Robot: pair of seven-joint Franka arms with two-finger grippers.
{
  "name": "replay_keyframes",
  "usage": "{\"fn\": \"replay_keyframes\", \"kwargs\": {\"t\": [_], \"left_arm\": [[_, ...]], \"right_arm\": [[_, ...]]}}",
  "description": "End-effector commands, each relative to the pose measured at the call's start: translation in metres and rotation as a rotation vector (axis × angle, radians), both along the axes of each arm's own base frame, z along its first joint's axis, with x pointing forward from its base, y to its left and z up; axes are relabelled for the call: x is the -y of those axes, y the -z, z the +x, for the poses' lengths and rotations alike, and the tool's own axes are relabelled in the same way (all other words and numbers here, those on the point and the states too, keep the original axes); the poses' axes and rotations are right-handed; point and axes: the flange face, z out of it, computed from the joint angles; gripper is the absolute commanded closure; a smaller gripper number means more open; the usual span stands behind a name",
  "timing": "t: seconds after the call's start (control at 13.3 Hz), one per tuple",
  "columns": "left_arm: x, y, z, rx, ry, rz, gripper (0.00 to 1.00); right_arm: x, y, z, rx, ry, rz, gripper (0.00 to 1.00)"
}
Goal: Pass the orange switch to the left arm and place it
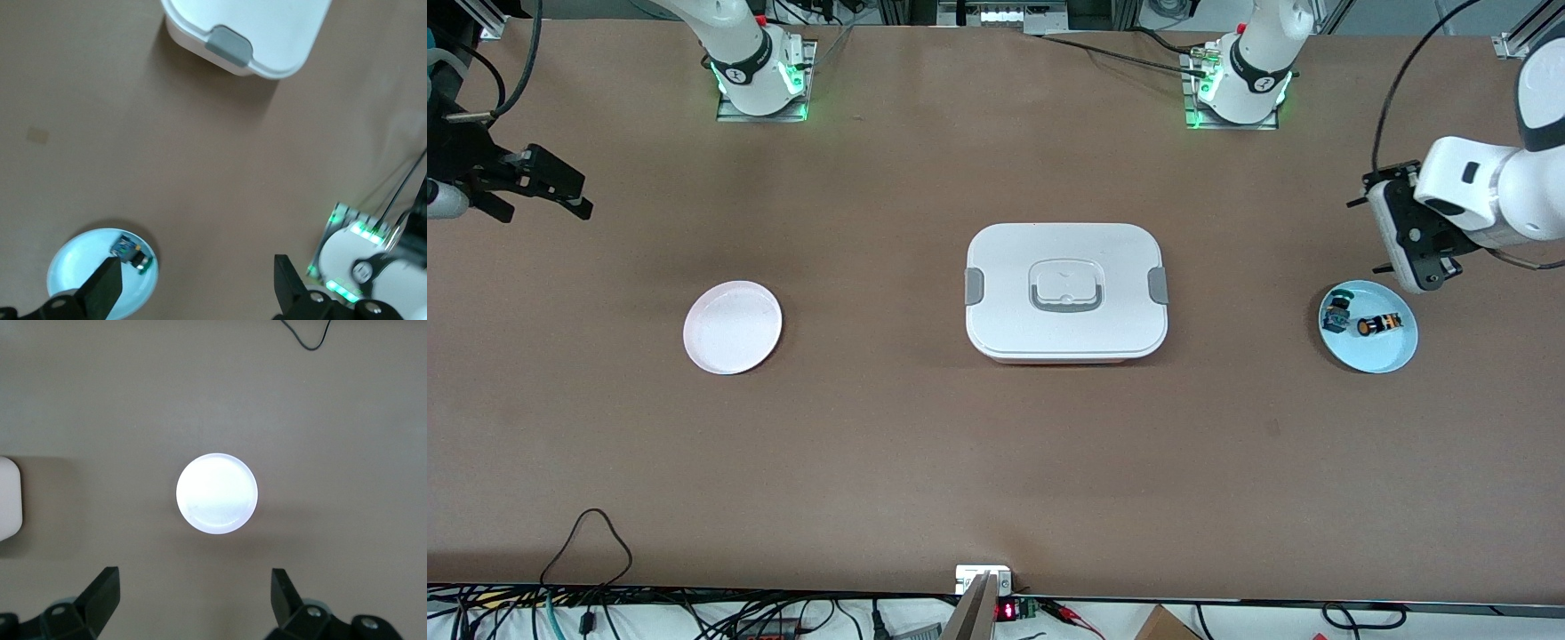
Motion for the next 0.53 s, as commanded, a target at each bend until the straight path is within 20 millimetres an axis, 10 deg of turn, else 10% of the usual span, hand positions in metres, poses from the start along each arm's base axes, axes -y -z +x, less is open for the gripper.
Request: {"fn": "replay_keyframes", "kwargs": {"t": [0.0,0.45], "left_arm": [[0.017,-0.013,-0.003,-0.021,-0.2,0.118,0.0],[0.025,-0.063,0.001,-0.007,-0.866,0.286,0.0]], "right_arm": [[-0.001,-0.005,0.003,0.044,0.003,-0.008,0.0],[-0.005,-0.005,0.004,0.052,-0.006,0.003,0.0]]}}
